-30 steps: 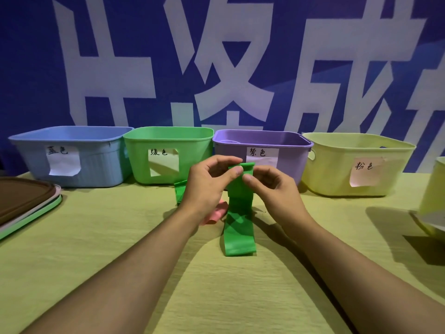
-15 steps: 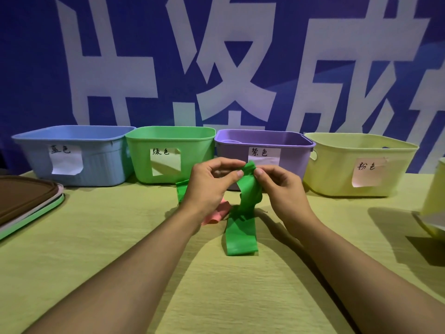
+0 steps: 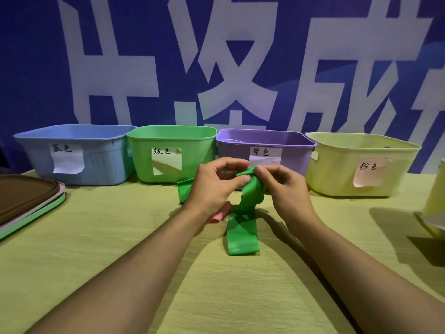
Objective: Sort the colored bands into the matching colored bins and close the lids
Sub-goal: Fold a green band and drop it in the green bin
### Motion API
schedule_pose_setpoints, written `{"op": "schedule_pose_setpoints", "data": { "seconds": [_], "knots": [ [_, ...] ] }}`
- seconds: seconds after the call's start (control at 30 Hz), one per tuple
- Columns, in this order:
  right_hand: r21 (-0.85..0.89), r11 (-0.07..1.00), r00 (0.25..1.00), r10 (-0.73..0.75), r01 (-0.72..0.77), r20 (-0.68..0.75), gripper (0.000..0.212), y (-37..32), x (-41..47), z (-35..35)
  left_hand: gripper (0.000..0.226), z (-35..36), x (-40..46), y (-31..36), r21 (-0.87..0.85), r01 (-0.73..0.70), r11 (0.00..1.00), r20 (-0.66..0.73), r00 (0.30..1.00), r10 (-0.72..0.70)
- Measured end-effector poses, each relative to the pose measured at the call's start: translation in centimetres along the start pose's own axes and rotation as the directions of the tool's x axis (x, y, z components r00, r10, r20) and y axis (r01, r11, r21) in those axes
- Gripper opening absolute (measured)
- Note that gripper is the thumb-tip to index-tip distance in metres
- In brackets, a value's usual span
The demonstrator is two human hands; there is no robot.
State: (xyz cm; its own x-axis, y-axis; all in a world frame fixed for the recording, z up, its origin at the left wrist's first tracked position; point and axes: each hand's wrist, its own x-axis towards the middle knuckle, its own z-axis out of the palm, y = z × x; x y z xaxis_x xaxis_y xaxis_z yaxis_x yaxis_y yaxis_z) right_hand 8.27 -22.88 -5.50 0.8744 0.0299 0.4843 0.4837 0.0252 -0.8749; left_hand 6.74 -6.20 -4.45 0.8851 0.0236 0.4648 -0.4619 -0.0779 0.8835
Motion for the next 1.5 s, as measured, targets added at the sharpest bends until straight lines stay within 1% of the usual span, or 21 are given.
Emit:
{"op": "schedule_pose_setpoints", "data": {
  "seconds": [0.07, 0.1, 0.17, 0.23, 0.3, 0.43, 0.53, 0.73, 0.87, 0.9, 0.97, 1.03, 1.13, 1.37, 1.5],
  "knots": [
    [0.011, 1.000, 1.000, -0.003, 0.002, 0.005, 0.009, 0.06, 0.09, -0.03, 0.032, -0.09, -0.05, -0.01, -0.005, 0.012, 1.000, 0.015, 1.000, -0.012],
    [0.018, 1.000, 1.000, -0.006, 0.005, 0.009, 0.010, 0.06, 0.11, -0.01, 0.028, -0.11, -0.09, 0.02, -0.007, 0.024, 1.000, 0.018, 1.000, -0.024],
    [0.026, 1.000, 1.000, -0.015, 0.014, 0.017, 0.010, 0.06, 0.10, 0.09, 0.023, -0.04, -0.24, 0.13, -0.019, 0.085, 0.996, 0.019, 0.996, -0.085],
    [0.022, 0.999, 0.999, -0.024, 0.024, 0.028, 0.011, 0.02, 0.06, 0.18, 0.035, 0.15, -0.52, 0.18, -0.008, 0.167, 0.986, 0.026, 0.986, -0.166],
    [0.017, 0.999, 0.999, -0.031, 0.031, 0.036, 0.012, 0.02, 0.04, 0.18, 0.042, 0.34, -0.76, 0.28, 0.006, 0.197, 0.980, 0.011, 0.980, -0.197],
    [0.001, 0.999, 0.998, -0.039, 0.039, 0.039, 0.016, 0.19, 0.14, 0.17, 0.031, 0.48, -0.76, 0.40, 0.042, 0.154, 0.987, -0.042, 0.987, -0.153],
    [-0.006, 0.999, 0.998, -0.034, 0.034, 0.053, 0.018, 0.25, 0.09, 0.20, 0.026, 0.35, -0.63, 0.38, 0.052, 0.143, 0.988, -0.057, 0.989, -0.140],
    [0.026, 0.999, 0.998, 0.023, -0.025, 0.063, 0.020, -0.27, -0.16, 0.22, 0.016, 0.35, -0.37, 0.30, 0.047, 0.093, 0.995, -0.085, 0.992, -0.089],
    [-0.023, 0.998, 0.997, 0.054, -0.052, 0.057, 0.033, -0.28, -0.28, 0.52, 0.010, 0.34, -0.45, 0.31, 0.042, 0.077, 0.996, -0.072, 0.995, -0.074],
    [-0.032, 0.998, 0.997, 0.055, -0.053, 0.053, 0.031, -0.24, -0.28, 0.52, 0.009, 0.30, -0.51, 0.37, 0.039, 0.078, 0.996, -0.064, 0.995, -0.076],
    [-0.034, 0.998, 0.998, 0.048, -0.046, 0.040, 0.021, -0.11, -0.22, 0.46, 0.007, 0.21, -0.55, 0.43, 0.041, 0.078, 0.996, -0.061, 0.995, -0.075],
    [-0.032, 0.999, 0.999, 0.036, -0.035, 0.032, 0.015, 0.00, -0.16, 0.42, 0.006, 0.22, -0.61, 0.54, 0.041, 0.081, 0.996, -0.059, 0.995, -0.078],
    [-0.026, 1.000, 0.999, 0.019, -0.018, 0.031, 0.012, 0.17, -0.05, 0.37, 0.008, 0.22, -0.60, 0.57, 0.036, 0.080, 0.996, -0.061, 0.995, -0.078],
    [-0.014, 1.000, 0.997, -0.019, 0.020, 0.075, 0.015, 0.26, 0.04, 0.30, 0.015, -0.01, -0.33, 0.17, 0.019, 0.072, 0.997, -0.029, 0.997, -0.071],
    [-0.013, 0.999, 0.995, -0.041, 0.042, 0.087, 0.019, 0.21, -0.01, 0.31, 0.017, -0.01, -0.46, 0.26, 0.010, 0.091, 0.996, -0.023, 0.996, -0.091]
  ]
}}
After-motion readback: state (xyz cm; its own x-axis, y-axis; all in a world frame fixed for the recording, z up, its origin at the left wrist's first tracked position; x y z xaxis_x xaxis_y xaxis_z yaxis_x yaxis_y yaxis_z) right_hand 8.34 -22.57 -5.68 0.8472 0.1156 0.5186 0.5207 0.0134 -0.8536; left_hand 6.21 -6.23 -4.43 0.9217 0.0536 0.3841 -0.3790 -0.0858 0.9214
